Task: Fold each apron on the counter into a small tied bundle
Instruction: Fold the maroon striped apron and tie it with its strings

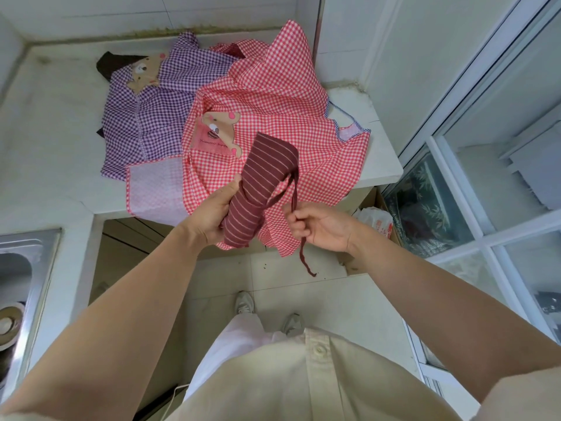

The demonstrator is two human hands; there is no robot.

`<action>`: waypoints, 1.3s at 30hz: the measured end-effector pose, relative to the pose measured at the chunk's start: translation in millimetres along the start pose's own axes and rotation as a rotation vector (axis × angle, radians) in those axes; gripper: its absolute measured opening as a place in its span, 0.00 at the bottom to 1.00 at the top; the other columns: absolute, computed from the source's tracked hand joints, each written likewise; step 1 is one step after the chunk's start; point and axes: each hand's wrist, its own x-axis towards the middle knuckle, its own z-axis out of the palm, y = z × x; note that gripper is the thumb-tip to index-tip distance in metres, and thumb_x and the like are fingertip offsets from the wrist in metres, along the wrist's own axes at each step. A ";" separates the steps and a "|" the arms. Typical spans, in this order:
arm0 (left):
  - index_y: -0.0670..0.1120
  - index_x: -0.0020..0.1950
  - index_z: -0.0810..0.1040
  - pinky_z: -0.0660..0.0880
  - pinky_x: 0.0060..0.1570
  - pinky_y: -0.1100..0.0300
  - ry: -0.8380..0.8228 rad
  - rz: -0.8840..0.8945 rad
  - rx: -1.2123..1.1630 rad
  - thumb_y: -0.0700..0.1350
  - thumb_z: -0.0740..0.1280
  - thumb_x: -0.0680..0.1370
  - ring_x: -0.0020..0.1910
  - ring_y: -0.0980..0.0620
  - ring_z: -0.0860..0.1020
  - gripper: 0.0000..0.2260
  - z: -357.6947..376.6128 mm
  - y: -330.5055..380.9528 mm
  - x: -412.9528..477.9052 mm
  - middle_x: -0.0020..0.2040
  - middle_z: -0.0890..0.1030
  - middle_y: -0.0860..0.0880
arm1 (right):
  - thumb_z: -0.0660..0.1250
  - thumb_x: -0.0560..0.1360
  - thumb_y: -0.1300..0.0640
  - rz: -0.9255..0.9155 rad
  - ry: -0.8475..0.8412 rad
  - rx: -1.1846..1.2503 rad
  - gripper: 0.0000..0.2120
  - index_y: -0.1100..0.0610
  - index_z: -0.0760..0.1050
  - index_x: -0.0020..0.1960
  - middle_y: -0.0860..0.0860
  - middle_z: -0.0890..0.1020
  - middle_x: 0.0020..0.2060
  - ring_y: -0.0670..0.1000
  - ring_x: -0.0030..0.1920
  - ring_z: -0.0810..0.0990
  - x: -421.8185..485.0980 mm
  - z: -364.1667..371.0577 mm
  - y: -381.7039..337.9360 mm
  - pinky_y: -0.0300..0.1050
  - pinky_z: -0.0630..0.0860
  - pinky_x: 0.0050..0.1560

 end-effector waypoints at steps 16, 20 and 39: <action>0.40 0.56 0.78 0.76 0.57 0.53 -0.126 -0.245 0.981 0.55 0.59 0.82 0.52 0.44 0.80 0.19 21.2 -20.4 12.5 0.52 0.82 0.43 | 0.68 0.77 0.60 -0.021 0.208 -1.061 0.02 0.58 0.80 0.48 0.45 0.81 0.35 0.40 0.36 0.77 20.2 33.5 -37.3 0.35 0.70 0.41; 0.39 0.45 0.75 0.73 0.35 0.57 0.342 -0.080 0.779 0.53 0.56 0.84 0.33 0.49 0.75 0.19 10.5 -17.0 12.4 0.37 0.77 0.44 | 0.64 0.79 0.61 -0.222 0.384 -0.947 0.03 0.57 0.77 0.50 0.47 0.82 0.34 0.37 0.29 0.75 26.5 42.9 -25.0 0.34 0.69 0.37; 0.44 0.38 0.70 0.63 0.32 0.57 0.790 0.269 0.813 0.53 0.54 0.84 0.31 0.53 0.68 0.19 14.4 -37.4 2.3 0.33 0.72 0.50 | 0.69 0.78 0.57 -0.230 0.463 -1.080 0.03 0.56 0.77 0.48 0.50 0.84 0.30 0.41 0.22 0.77 28.8 54.7 -8.2 0.34 0.72 0.32</action>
